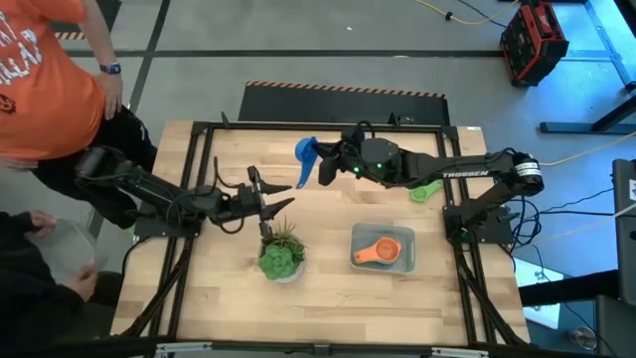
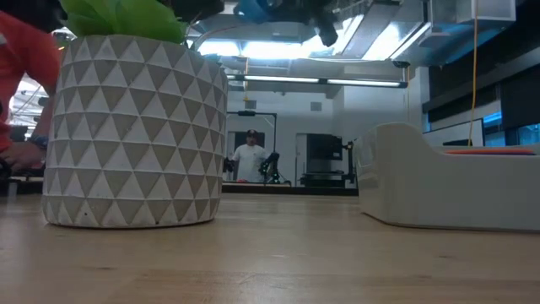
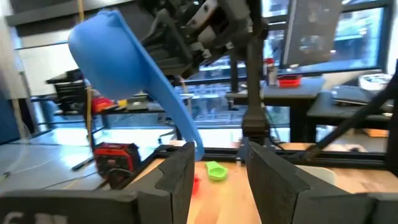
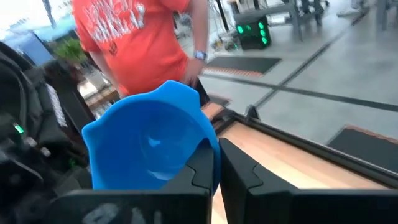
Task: Nest measuring cups in basket
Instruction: Stack the blue measuring cup on top of the orange measuring cup in the grey bin
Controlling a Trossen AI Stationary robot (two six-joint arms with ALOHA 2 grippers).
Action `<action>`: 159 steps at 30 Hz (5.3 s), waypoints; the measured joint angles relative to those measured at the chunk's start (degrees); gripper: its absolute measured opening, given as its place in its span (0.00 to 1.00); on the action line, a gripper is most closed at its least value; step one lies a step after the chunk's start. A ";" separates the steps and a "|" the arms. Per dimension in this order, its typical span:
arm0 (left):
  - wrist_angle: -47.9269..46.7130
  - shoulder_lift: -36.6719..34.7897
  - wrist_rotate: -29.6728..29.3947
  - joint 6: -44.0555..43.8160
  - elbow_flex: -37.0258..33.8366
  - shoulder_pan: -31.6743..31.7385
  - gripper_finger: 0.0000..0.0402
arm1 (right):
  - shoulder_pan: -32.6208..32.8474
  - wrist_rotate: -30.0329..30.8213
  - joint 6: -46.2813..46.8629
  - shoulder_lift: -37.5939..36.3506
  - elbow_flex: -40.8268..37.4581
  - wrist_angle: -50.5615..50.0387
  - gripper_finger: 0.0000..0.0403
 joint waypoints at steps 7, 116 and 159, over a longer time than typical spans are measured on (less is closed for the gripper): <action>-0.01 1.23 -2.20 0.02 1.38 0.17 0.34 | 0.00 -0.84 -0.11 1.43 0.02 4.34 0.04; -2.84 1.23 -2.54 -4.59 3.87 4.57 0.00 | -0.10 -7.59 4.93 -1.74 0.09 -0.18 0.10; -5.03 1.21 -5.23 -4.50 3.87 4.57 0.00 | -5.66 -21.81 14.01 -2.03 0.02 -3.07 0.10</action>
